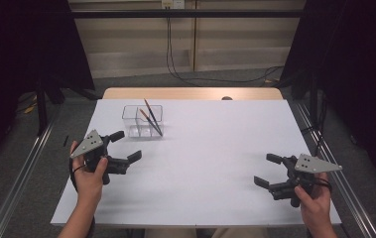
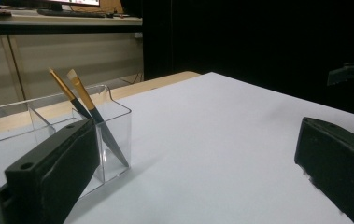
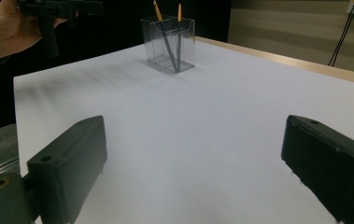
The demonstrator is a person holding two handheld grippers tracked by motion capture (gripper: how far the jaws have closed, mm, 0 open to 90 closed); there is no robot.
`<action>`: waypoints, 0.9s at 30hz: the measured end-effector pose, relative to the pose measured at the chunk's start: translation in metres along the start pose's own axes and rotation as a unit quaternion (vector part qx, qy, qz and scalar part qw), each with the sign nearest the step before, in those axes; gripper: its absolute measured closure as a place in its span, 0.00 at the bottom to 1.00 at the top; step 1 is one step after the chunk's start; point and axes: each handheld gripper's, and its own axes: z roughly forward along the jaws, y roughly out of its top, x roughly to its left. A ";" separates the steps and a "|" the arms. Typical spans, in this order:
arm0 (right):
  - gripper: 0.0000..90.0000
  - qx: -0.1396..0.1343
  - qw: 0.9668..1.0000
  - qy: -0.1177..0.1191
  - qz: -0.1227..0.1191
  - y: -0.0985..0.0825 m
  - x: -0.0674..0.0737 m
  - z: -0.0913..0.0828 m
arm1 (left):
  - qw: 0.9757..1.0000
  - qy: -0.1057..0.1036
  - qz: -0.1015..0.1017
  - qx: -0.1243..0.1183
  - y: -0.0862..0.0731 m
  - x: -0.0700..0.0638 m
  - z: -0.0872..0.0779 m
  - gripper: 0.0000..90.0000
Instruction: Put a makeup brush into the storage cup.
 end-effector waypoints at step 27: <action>0.07 -0.002 1.000 0.004 -0.001 0.001 0.001 0.000 | 1.000 -0.011 -0.003 0.009 -0.012 -0.014 -0.011 0.00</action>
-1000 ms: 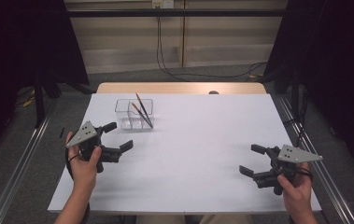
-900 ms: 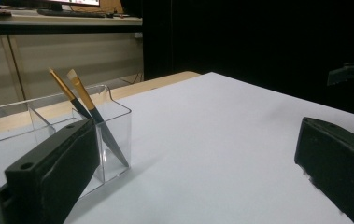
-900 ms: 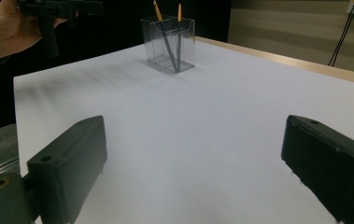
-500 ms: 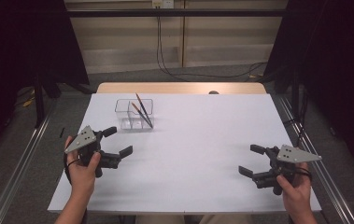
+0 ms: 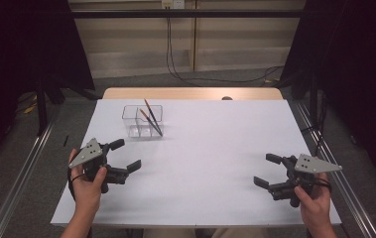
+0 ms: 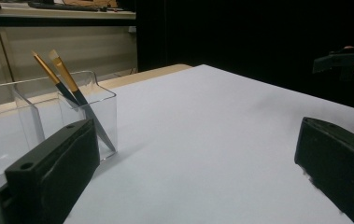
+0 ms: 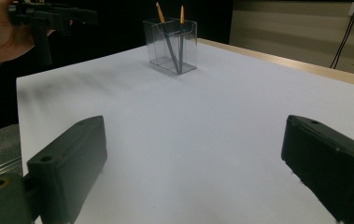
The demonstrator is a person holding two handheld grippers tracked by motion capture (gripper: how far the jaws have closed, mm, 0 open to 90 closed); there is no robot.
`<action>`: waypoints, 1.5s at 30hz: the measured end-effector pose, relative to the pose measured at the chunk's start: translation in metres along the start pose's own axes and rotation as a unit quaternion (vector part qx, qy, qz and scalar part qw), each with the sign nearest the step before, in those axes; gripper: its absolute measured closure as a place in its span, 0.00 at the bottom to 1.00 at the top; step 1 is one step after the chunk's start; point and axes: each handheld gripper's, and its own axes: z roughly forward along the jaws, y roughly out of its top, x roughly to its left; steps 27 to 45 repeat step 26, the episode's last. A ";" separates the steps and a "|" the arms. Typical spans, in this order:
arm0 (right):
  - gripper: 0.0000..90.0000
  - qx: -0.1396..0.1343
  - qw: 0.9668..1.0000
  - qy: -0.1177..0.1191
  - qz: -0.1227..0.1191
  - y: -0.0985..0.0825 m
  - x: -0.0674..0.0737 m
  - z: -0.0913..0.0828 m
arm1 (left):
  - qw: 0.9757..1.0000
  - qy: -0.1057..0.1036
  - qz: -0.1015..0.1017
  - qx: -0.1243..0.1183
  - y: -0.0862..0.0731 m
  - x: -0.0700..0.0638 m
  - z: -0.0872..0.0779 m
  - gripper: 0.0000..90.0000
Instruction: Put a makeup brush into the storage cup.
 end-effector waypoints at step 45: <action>0.07 0.000 1.000 0.000 -0.002 -0.001 -0.001 0.000 | 1.000 0.009 0.008 -0.009 -0.001 0.000 -0.006 0.00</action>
